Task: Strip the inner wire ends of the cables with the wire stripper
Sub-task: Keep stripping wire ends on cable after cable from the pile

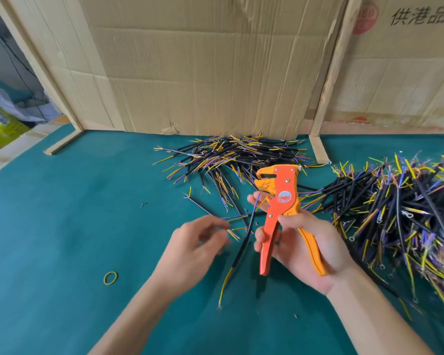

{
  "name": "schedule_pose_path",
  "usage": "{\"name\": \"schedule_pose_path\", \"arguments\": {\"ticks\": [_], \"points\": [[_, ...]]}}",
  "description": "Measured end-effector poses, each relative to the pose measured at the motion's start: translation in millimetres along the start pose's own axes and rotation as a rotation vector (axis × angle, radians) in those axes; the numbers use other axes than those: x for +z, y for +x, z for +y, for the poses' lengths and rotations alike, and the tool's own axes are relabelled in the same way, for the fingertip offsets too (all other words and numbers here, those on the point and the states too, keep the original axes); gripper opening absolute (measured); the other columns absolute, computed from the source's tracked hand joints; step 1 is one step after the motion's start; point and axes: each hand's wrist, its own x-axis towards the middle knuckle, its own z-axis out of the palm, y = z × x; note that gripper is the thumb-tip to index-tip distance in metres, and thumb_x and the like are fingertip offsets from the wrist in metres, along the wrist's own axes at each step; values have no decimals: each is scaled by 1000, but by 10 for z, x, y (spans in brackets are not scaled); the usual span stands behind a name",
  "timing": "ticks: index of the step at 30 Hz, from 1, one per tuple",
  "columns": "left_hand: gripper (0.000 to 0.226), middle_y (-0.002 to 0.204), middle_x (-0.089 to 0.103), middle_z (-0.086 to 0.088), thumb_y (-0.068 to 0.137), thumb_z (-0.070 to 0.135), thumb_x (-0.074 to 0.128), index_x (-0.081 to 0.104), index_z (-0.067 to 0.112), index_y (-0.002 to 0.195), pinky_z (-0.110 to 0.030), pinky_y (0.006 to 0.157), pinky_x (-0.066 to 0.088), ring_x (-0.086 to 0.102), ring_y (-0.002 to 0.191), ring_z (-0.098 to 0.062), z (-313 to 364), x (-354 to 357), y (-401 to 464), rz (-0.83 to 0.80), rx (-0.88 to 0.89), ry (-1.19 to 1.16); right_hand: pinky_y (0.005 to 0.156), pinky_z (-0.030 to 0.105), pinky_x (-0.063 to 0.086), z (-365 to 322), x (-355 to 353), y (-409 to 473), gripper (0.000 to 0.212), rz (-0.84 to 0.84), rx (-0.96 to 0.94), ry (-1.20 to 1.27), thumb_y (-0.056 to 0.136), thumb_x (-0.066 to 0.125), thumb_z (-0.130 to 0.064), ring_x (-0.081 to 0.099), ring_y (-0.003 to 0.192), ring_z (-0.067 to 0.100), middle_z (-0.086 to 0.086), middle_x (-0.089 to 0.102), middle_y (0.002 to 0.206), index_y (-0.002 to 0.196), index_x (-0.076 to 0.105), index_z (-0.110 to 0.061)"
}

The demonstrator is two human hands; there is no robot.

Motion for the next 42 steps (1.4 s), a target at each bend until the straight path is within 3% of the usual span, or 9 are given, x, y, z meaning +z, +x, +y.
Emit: {"name": "schedule_pose_path", "arguments": {"ticks": [3,6,14,19,22,26,29,34,42], "points": [[19,90,77,-8,103,12,54,72,9,106,-32,74,55,70,77,-23,139,202,149,-89,-47,-379,79,44,54,19,36,1,67,-65,34,-15,79,76,-17,60,80,30,16,51,150,142,54,-1],[17,76,67,-9,98,10,60,77,6,98,-31,64,50,58,65,-21,160,307,217,-82,-60,-602,79,44,53,28,28,16,65,-56,52,-23,80,75,-17,61,80,31,26,47,133,141,56,-2],[12,73,63,-6,82,15,71,77,16,93,-19,53,47,53,58,-12,-10,288,237,-60,-116,-870,77,47,56,61,1,24,69,19,70,-20,71,84,-15,62,79,35,22,60,125,134,60,0],[13,73,59,-5,81,13,70,73,11,93,-18,49,37,47,62,-12,-69,251,275,-80,-101,-948,76,49,56,89,31,29,61,31,138,-93,76,75,-11,63,78,37,25,63,132,134,60,0],[5,71,59,-6,89,4,65,70,5,90,-18,47,34,44,60,-12,-67,261,288,-67,-70,-922,75,50,56,130,71,35,49,67,148,-96,73,74,-8,64,78,40,26,67,104,122,70,-3],[6,72,62,-8,92,-2,63,68,1,89,-18,47,36,48,57,-11,-39,243,343,73,-13,-854,87,52,56,125,58,46,50,84,133,-79,85,67,-6,69,93,42,27,63,133,134,62,-5],[7,72,65,-9,90,-1,67,71,2,86,-19,47,37,50,59,-12,-51,216,404,201,-3,-812,91,55,55,99,28,55,50,114,165,-49,86,66,-9,68,100,47,27,68,112,136,61,-5],[11,69,65,-6,88,9,74,76,16,79,-22,50,37,45,57,-15,-106,261,445,287,43,-633,75,51,56,128,58,60,54,95,261,-124,79,83,-12,64,80,40,24,62,92,128,63,1],[11,66,66,11,89,13,73,76,21,82,-19,58,42,51,57,-6,-123,267,430,352,123,-354,65,47,55,122,108,15,41,92,250,-192,82,75,-5,58,70,36,21,56,84,121,65,3]]}}
